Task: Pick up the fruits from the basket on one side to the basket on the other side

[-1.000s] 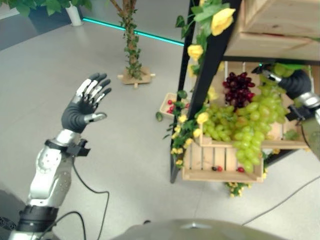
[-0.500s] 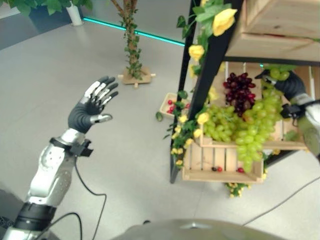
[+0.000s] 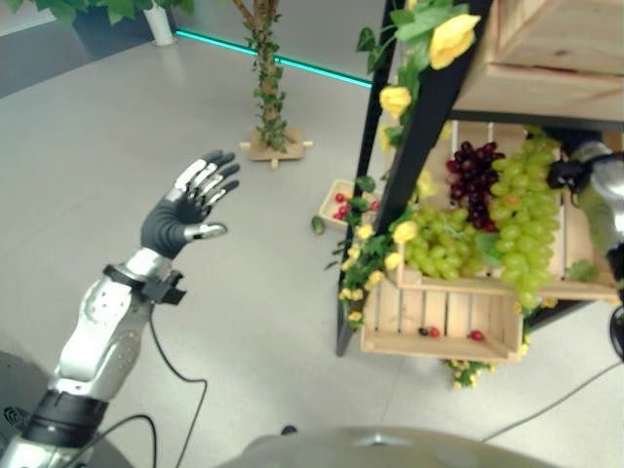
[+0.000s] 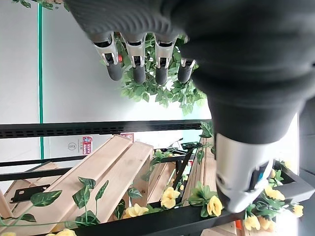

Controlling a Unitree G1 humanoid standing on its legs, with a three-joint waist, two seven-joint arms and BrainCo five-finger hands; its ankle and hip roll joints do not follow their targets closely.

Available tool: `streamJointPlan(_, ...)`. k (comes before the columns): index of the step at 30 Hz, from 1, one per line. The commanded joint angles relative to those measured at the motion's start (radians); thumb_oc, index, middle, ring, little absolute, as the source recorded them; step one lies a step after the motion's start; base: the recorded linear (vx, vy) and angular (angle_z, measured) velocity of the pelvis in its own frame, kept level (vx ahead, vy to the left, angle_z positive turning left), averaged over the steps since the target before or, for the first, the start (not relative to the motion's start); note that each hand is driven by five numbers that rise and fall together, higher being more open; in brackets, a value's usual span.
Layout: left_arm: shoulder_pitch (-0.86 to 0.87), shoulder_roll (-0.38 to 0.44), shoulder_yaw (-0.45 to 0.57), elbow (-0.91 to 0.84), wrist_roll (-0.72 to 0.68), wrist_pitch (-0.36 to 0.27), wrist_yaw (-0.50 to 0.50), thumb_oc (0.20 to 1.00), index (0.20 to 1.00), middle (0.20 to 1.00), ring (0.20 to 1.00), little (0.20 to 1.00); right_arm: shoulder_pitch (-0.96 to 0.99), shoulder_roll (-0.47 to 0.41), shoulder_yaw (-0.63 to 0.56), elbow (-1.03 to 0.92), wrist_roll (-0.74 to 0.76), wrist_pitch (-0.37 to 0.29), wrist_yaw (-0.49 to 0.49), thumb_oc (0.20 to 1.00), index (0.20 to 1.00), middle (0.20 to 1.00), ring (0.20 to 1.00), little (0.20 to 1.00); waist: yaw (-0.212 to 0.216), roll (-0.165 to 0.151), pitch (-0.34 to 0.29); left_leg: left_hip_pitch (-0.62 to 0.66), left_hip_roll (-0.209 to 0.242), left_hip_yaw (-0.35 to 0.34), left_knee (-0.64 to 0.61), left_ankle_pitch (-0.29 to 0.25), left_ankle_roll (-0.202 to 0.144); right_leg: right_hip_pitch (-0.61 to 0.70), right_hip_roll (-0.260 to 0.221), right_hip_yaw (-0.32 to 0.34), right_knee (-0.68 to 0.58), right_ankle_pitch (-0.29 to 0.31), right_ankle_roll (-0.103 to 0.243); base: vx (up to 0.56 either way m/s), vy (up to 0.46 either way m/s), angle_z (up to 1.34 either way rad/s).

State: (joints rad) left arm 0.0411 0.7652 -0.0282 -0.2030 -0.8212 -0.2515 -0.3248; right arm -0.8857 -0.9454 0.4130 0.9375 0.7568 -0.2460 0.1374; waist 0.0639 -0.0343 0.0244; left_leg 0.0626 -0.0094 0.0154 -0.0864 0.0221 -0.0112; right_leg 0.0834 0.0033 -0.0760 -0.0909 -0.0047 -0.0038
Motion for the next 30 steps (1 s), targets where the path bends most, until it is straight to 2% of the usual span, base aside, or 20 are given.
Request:
streamJointPlan(1, -0.035, 0.063, -0.029, -0.069, -0.057, -0.026, 0.002, 1.000, 1.000, 1.000, 1.000, 1.000, -0.215, -0.024, 0.063, 0.104, -0.013, -0.032, -0.045, 0.200, 0.200, 0.200, 0.200, 0.200, 0.018, -0.040, -0.048, 0.007, -0.029, 0.015, 0.011, -0.068, 0.002, -0.012, -0.007, -0.048, 0.014, -0.013, 0.087, 0.00, 0.000, 0.00)
streamJointPlan(10, -0.041, 0.082, -0.052, -0.081, -0.059, -0.016, 0.002, 1.000, 1.000, 1.000, 1.000, 1.000, -0.381, -0.009, 0.153, 0.262, -0.033, -0.013, -0.075, 0.200, 0.200, 0.200, 0.200, 0.200, 0.031, -0.048, -0.044, -0.002, -0.028, 0.006, 0.006, -0.063, 0.000, -0.018, -0.005, -0.054, 0.010, -0.010, 0.088, 0.00, 0.000, 0.01)
streamJointPlan(21, -0.041, 0.090, -0.058, -0.088, -0.054, -0.012, 0.010, 1.000, 1.000, 1.000, 1.000, 1.000, -0.418, 0.002, 0.169, 0.322, -0.046, -0.003, -0.098, 0.200, 0.200, 0.200, 0.200, 0.200, 0.037, -0.054, -0.041, -0.007, -0.028, -0.003, 0.003, -0.059, -0.003, -0.021, -0.004, -0.064, 0.008, -0.010, 0.087, 0.00, -0.001, 0.01)
streamJointPlan(22, -0.040, 0.091, -0.057, -0.090, -0.054, -0.012, 0.010, 1.000, 1.000, 1.000, 1.000, 1.000, -0.416, 0.005, 0.169, 0.320, -0.045, -0.002, -0.096, 0.517, 0.517, 0.517, 0.517, 0.517, 0.038, -0.054, -0.040, -0.006, -0.027, -0.005, 0.003, -0.059, -0.003, -0.020, -0.004, -0.065, 0.008, -0.010, 0.087, 0.00, 0.000, 0.00)
streamJointPlan(23, -0.040, 0.092, -0.056, -0.091, -0.055, -0.012, 0.011, 1.000, 1.000, 1.000, 1.000, 1.000, -0.412, 0.007, 0.171, 0.321, -0.047, 0.000, -0.095, 0.947, 0.947, 0.947, 0.947, 0.947, 0.038, -0.054, -0.040, -0.006, -0.026, -0.005, 0.003, -0.059, -0.004, -0.020, -0.004, -0.065, 0.008, -0.010, 0.086, 0.00, 0.000, 0.00)
streamJointPlan(24, -0.039, 0.092, -0.055, -0.090, -0.054, -0.012, 0.012, 1.000, 1.000, 1.000, 1.000, 1.000, -0.410, 0.007, 0.175, 0.323, -0.051, 0.002, -0.095, 1.000, 1.000, 1.000, 1.000, 1.000, 0.038, -0.055, -0.040, -0.005, -0.026, -0.005, 0.003, -0.059, -0.004, -0.019, -0.004, -0.066, 0.008, -0.010, 0.086, 0.00, 0.000, 0.00)
streamJointPlan(30, -0.028, 0.091, -0.049, -0.094, -0.057, -0.010, 0.011, 1.000, 1.000, 1.000, 1.000, 1.000, -0.384, 0.013, 0.164, 0.303, -0.038, 0.004, -0.085, 1.000, 1.000, 1.000, 1.000, 1.000, 0.036, -0.055, -0.038, -0.002, -0.025, -0.006, 0.002, -0.059, -0.005, -0.015, -0.003, -0.070, 0.007, -0.011, 0.086, 0.00, 0.000, 0.00)
